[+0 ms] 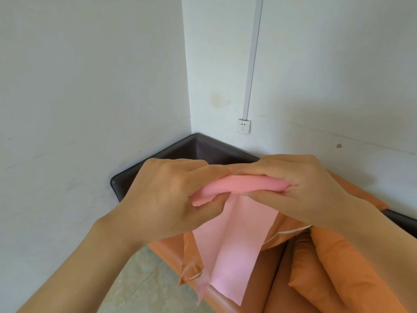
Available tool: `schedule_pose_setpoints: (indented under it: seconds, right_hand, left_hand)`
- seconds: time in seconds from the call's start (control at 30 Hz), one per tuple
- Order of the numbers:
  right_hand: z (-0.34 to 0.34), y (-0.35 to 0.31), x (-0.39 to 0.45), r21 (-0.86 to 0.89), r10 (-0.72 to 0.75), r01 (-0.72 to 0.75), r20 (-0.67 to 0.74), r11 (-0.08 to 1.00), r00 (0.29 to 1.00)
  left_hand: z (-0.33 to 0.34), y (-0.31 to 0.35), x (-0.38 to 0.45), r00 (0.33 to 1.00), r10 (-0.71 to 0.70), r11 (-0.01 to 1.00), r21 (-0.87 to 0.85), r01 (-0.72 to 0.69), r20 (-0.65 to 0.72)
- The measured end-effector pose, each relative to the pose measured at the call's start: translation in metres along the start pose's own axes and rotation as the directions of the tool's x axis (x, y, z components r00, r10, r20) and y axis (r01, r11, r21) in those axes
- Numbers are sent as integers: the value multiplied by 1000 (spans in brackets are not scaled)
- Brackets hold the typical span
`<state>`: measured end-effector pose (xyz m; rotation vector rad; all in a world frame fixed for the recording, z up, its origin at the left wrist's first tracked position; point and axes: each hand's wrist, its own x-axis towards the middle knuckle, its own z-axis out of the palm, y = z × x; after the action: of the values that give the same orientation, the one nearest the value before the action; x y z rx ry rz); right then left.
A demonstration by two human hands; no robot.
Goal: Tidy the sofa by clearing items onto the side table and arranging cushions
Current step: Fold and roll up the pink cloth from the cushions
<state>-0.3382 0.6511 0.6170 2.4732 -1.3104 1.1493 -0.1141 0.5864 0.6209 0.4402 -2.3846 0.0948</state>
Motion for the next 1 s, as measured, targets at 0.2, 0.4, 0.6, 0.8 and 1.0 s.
schedule_pose_setpoints:
  seconds: [0.2, 0.4, 0.6, 0.8, 1.0]
  right_hand:
    - [-4, -1, -1, 98, 95, -101, 60, 990, 994]
    - [2, 9, -4, -328, -264, 228, -70, 917, 962]
    - [-7, 8, -1, 113, 104, -122, 152, 986, 983]
    - [1, 10, -1, -127, -78, 89, 84, 988, 993]
    - [0, 12, 4, 102, 95, -120, 226, 987, 970]
  left_hand:
    - [4, -2, 0, 999, 46, 997, 60, -45, -4]
    - [7, -5, 0, 988, -105, 972, -197, 126, 115]
    - [12, -5, 1, 991, -74, 994, -72, 82, 112]
    - [12, -8, 1, 964, -178, 927, -295, 232, 197]
    - [12, -10, 1, 987, -84, 996, -25, 89, 138]
